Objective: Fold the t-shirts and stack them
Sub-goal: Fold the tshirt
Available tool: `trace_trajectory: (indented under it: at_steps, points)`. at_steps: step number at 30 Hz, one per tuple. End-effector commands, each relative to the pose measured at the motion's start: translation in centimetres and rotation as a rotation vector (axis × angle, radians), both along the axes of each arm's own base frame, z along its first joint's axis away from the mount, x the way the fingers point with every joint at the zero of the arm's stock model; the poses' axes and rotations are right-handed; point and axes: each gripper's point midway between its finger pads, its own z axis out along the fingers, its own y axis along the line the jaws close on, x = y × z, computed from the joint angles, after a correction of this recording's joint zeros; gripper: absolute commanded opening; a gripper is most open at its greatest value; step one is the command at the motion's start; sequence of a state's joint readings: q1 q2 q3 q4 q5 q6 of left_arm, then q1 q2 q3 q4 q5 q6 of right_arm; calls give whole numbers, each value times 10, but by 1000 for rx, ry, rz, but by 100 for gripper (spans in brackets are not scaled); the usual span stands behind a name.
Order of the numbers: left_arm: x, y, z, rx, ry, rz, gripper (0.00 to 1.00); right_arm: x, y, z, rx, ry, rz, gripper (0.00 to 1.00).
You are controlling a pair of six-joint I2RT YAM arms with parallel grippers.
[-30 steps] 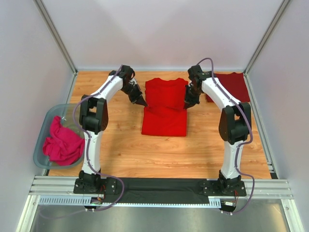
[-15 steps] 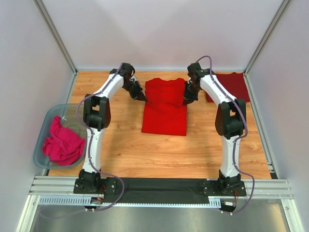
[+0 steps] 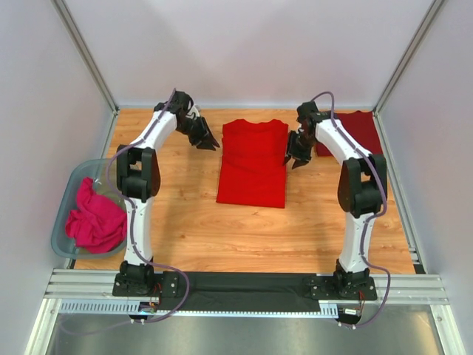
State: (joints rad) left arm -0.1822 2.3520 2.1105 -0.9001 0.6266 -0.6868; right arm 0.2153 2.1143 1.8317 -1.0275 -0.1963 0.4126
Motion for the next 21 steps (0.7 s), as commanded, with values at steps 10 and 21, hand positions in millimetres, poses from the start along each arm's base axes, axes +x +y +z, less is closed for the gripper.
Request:
trace_trajectory:
  at_steps: [10, 21]
  points:
    - [-55, -43, 19, -70, -132, -234, 22, -34, 18, 11, 80, -40, 80, 33]
    - [-15, -12, 0, 220, -312, -355, 31, -12, 25, 3, 93, -49, 94, 33]
